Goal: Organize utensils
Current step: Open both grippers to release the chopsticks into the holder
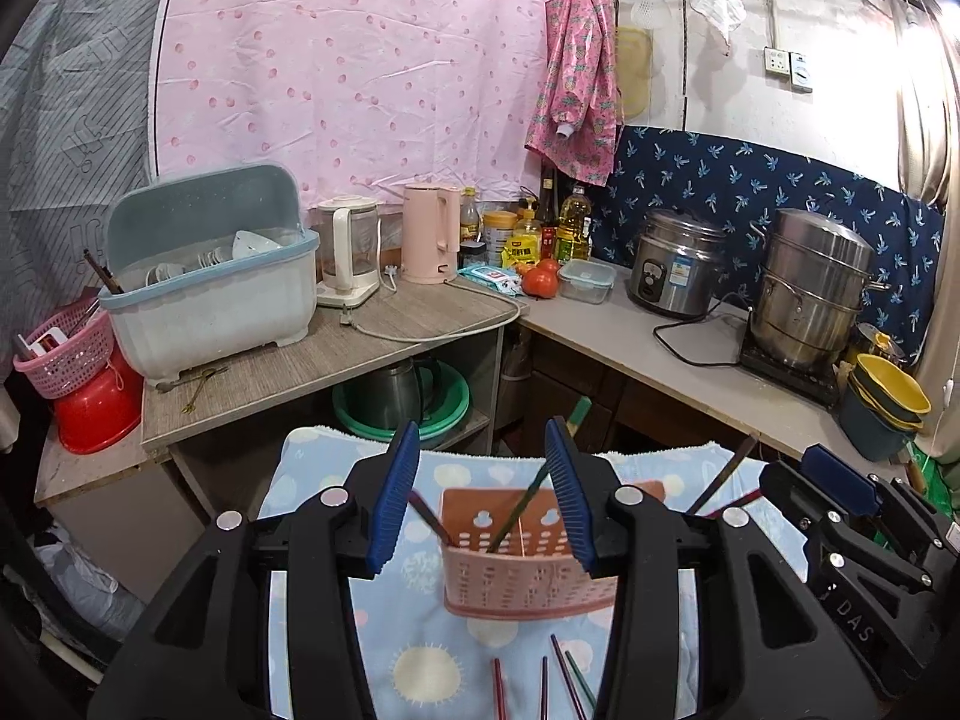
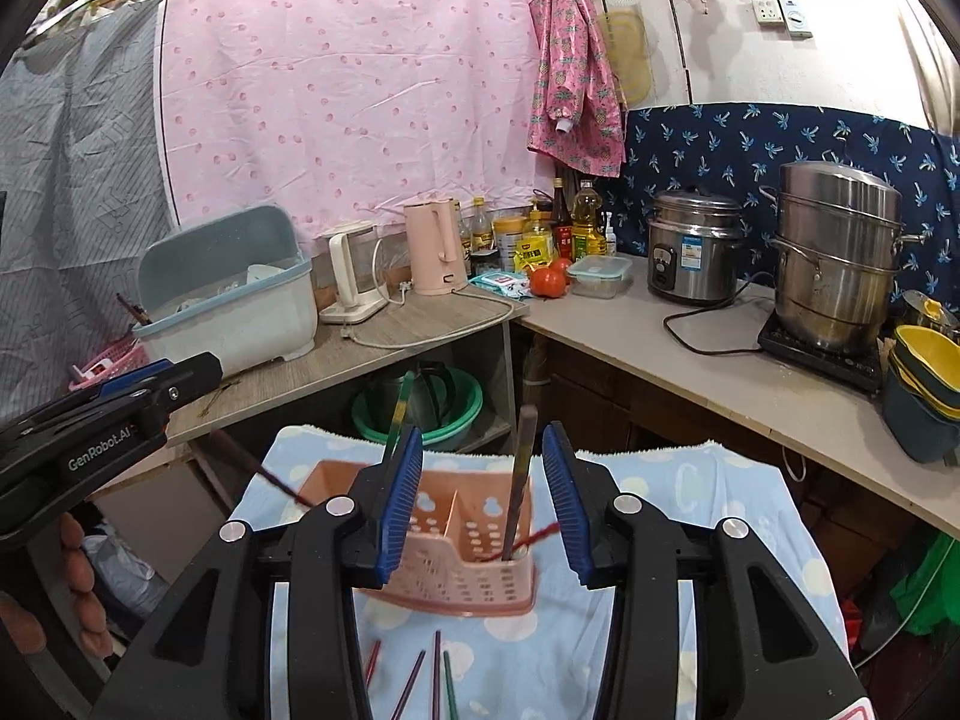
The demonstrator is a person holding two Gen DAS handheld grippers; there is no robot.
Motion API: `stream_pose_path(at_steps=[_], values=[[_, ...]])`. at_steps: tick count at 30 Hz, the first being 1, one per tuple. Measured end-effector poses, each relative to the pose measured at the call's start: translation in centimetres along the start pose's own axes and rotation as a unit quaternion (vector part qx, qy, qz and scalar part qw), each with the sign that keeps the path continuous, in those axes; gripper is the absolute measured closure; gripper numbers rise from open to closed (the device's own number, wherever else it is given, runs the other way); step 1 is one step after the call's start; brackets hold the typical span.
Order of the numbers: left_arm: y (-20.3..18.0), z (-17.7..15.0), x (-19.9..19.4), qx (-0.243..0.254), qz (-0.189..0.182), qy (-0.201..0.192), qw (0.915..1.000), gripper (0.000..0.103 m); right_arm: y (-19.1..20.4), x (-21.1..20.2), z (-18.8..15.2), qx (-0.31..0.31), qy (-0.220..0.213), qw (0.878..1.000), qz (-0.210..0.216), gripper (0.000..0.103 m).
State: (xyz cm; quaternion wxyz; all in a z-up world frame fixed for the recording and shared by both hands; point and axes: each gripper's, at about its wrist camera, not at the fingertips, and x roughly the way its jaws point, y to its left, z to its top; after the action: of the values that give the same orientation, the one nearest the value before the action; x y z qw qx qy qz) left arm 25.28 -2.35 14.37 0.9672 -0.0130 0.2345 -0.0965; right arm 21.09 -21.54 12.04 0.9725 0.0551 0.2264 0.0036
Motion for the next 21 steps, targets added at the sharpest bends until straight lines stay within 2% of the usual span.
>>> stream_pose_path(at_steps=[8,14,21], values=[[0.1,-3.7,-2.5,-0.003,-0.007,0.024,0.9997,0.061,0.1,-3.5,-4.4,0.006,0.019,1.0,0.0,0.062],[0.0,-8.0,-3.5,-0.01,-0.013,0.06,0.9981,0.061,-0.4,-5.2,-8.8,0.02,0.054,0.998,0.0,0.062],[-0.5,-14.2,-4.1,-0.013,-0.016,0.11,0.9938,0.061,-1.0,-6.1,-15.1,0.033,0.115,0.993,0.0,0.062]])
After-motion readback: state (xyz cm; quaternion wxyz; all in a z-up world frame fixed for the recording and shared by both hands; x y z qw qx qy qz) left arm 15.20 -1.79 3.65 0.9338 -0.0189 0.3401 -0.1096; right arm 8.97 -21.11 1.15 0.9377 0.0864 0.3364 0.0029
